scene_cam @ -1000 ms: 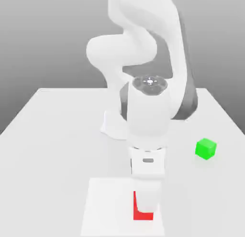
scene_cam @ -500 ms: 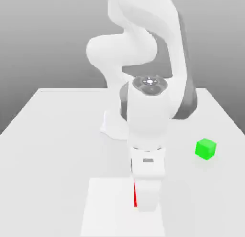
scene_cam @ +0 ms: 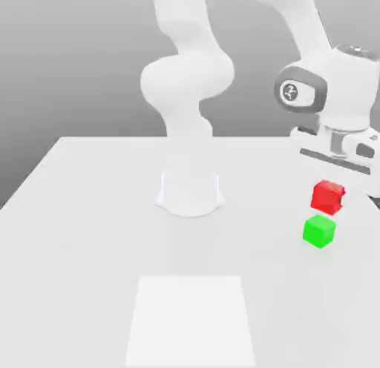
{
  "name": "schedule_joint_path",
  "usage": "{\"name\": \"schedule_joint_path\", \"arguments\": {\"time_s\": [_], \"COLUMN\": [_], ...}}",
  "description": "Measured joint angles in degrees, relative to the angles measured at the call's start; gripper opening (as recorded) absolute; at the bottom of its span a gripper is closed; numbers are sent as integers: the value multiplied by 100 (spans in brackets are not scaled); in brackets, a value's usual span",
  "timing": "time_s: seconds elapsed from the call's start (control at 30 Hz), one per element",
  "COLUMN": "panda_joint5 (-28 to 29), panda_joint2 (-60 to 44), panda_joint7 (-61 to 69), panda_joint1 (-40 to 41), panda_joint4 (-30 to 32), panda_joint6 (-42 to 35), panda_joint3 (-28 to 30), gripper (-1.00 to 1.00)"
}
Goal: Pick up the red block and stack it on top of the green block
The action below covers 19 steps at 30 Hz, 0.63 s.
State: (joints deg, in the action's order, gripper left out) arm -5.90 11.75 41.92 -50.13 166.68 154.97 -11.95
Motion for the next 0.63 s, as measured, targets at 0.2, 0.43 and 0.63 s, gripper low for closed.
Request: {"name": "schedule_joint_path", "arguments": {"time_s": [0.2,0.43,0.63], "panda_joint5": [620,797,223], "panda_joint2": [-1129,-1352,-388], "panda_joint7": [-425,-547,-151], "panda_joint1": [88,96,-108], "panda_joint4": [-8,-15,19], "panda_joint6": [1106,1323,415], "panda_joint3": [-35,14,52], "gripper": [-100,100,100]}}
